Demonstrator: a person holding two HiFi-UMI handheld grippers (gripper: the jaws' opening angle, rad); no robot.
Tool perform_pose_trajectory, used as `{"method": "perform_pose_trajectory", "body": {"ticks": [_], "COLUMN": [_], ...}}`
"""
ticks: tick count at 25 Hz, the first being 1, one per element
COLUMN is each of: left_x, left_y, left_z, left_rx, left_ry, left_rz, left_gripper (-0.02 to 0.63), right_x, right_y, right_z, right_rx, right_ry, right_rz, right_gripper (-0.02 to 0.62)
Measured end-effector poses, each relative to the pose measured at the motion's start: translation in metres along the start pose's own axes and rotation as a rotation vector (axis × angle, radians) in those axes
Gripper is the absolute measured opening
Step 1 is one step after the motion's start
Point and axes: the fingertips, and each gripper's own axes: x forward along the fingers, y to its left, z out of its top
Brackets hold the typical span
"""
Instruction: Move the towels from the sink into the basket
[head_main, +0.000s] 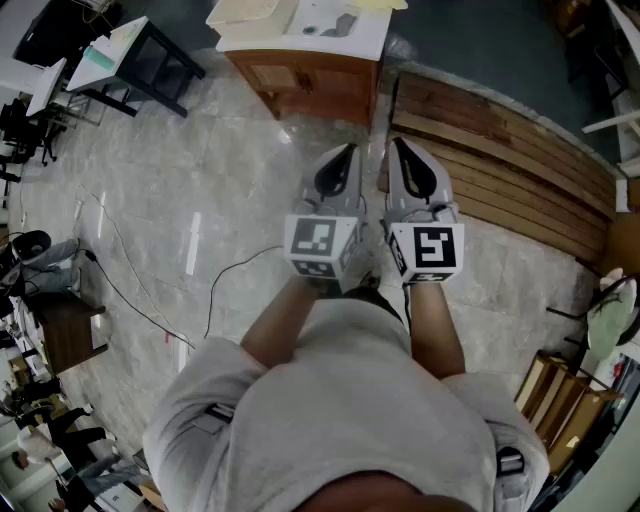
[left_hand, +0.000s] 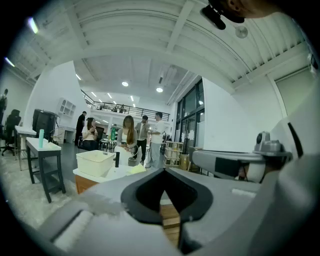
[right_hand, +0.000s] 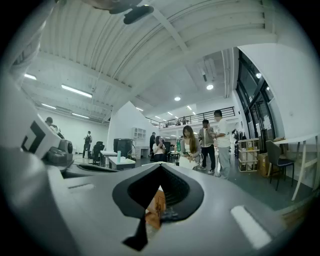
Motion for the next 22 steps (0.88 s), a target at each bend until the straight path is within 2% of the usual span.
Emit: {"method": "perform_pose_trajectory", "body": {"ticks": [6,13,17,22], "left_x": [0.023,0.058,0.074,0.096], "left_y": [0.057,0.157,0.21,0.247], "left_z": [0.007,0.02,0.042,0.055], "left_rx": [-0.018,-0.047,-0.071,-0.091], "left_ry": [0.004,0.006,-0.016,-0.022], "left_rz": [0.007,0.014,-0.012,-0.05], "left_gripper": [0.02,0.02,0.02,0.02], "right_x": [0.062,0.162,0.211,0.257], "right_y": [0.012,0.041,0.058,0.07], "right_z": [-0.001,-0.004,0.003,0.013], "right_rx": [0.018,0.0,-0.028,-0.063], "right_ry": [0.006,0.034,0.046,0.056], "right_rz": [-0.001,-0.003,-0.019,-0.034], "right_gripper": [0.006,0.006,0.006,0.006]}}
